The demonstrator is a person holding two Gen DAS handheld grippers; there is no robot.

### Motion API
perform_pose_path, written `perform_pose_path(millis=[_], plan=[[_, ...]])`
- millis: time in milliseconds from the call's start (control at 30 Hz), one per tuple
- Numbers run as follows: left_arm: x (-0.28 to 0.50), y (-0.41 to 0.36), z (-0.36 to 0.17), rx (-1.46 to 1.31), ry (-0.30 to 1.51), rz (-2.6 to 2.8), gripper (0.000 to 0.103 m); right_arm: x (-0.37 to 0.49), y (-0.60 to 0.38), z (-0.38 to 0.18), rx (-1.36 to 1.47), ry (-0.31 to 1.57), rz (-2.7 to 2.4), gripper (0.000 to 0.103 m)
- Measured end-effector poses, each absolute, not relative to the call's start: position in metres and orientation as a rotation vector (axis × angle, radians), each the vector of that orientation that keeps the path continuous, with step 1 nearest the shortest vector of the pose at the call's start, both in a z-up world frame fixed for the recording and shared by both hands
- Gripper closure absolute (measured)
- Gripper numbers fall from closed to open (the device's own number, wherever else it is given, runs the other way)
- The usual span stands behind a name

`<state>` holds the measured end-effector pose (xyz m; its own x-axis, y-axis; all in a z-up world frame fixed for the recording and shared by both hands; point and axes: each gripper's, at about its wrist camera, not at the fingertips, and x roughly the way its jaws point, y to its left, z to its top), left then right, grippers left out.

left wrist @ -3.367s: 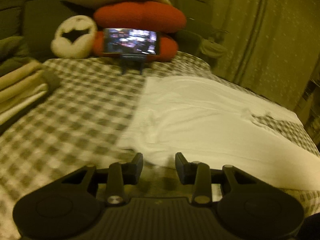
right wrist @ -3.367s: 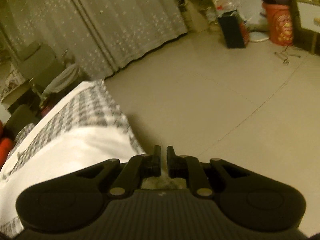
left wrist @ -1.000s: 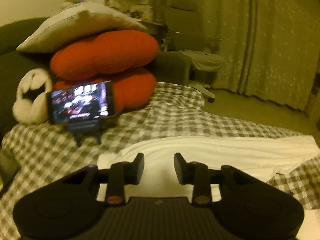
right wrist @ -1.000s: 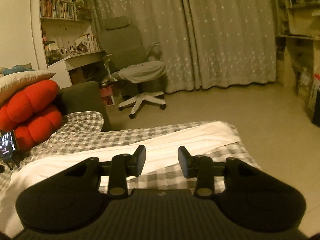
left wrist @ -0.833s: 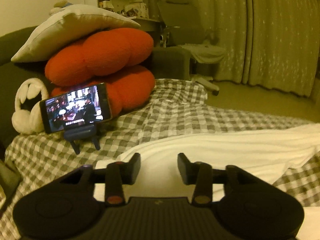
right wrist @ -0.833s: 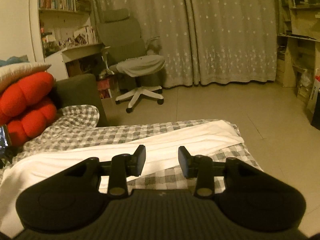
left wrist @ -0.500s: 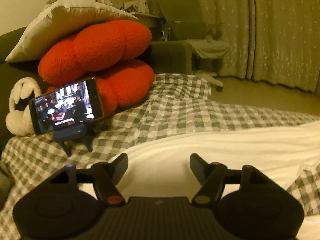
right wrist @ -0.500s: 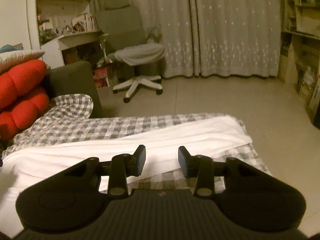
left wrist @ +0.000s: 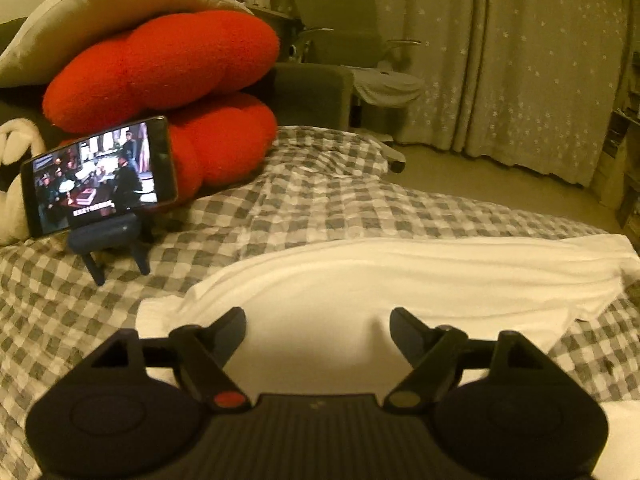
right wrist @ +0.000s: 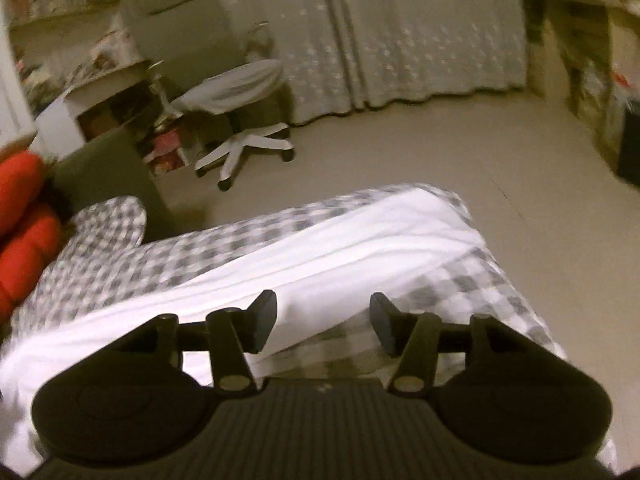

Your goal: Fold clothes

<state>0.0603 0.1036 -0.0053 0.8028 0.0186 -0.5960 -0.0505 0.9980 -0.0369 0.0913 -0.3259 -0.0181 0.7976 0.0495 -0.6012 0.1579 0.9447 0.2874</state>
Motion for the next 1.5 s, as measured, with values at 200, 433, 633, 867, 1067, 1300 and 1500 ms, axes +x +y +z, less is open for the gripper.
perform_pose_path(millis=[200, 433, 633, 867, 1067, 1300, 1500], plan=[[0.039, 0.061, 0.007, -0.015, 0.590, -0.143, 0.023, 0.095, -0.367, -0.021, 0.437, 0.663, -0.155, 0.047], [0.033, -0.003, -0.010, 0.173, 0.592, -0.257, 0.028, 0.112, -0.392, -0.029, 0.551, 0.675, -0.173, 0.058], [0.049, 0.002, -0.027, 0.113, 0.674, -0.258, 0.095, 0.128, -0.395, -0.035, 0.520, 0.669, -0.225, 0.094], [0.039, 0.009, -0.026, 0.120, 0.657, -0.295, 0.099, 0.130, -0.398, -0.020, 0.472, 0.570, -0.248, 0.101], [0.037, 0.012, -0.027, 0.108, 0.673, -0.335, 0.099, 0.136, -0.400, -0.031, 0.422, 0.642, -0.296, 0.101], [0.028, 0.033, -0.009, 0.068, 0.629, -0.381, 0.053, 0.141, -0.396, -0.017, 0.295, 0.719, -0.221, 0.075], [0.045, 0.059, 0.001, -0.011, 0.623, -0.312, 0.052, 0.159, -0.352, 0.009, -0.025, 0.705, 0.012, 0.063]])
